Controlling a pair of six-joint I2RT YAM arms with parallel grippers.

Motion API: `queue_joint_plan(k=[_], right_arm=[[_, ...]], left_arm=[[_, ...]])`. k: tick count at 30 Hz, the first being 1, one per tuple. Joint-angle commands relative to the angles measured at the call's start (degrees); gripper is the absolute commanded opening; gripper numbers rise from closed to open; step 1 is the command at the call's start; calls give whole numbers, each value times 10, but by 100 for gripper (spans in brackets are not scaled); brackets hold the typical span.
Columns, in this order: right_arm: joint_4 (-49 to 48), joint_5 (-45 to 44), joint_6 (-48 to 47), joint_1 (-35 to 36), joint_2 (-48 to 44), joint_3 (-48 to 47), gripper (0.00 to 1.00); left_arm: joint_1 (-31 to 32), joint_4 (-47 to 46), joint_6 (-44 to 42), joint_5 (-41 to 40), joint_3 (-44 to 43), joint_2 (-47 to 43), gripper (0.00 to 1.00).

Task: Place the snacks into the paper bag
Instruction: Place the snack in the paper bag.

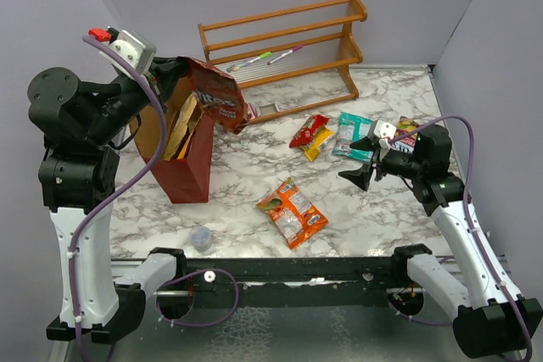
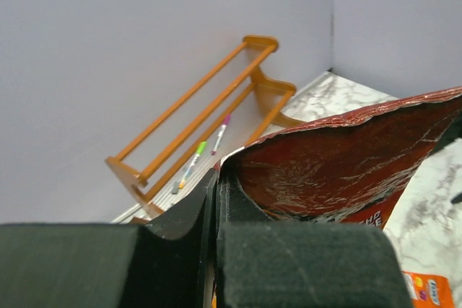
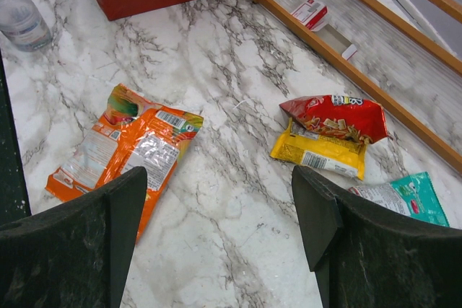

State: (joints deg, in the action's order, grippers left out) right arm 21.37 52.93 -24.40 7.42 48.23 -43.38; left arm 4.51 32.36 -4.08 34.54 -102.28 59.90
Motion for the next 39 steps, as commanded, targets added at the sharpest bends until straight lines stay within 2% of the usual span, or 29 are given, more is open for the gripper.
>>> queue_joint_plan(k=[1,9,16,25,31,34,39], right_arm=[[-16,-14,-12,-1,-6,6,81],[-15,-14,-15,-1,-6,8,81],[-15,-14,-16,-1,-3,9,81],[-14,-15,-18,-1,-3,10,81],[-15,-14,-20,-1,0,10,81],[-15,-14,-19,-1,1,11,81],[-15,-16,-20,-1,5,9,81]], left_arm=[[-8,23,-32,-88,-36,-8,0],[-12,37,-119,-217,-44,-11,0],[-12,4,-209,-356,-6,-17,0],[-13,-39,-285,-455,61,-11,0],[-13,-39,-305,-472,81,12,0],[-13,-3,-306,-483,48,46,0],[-13,124,-264,-495,-76,137,0]])
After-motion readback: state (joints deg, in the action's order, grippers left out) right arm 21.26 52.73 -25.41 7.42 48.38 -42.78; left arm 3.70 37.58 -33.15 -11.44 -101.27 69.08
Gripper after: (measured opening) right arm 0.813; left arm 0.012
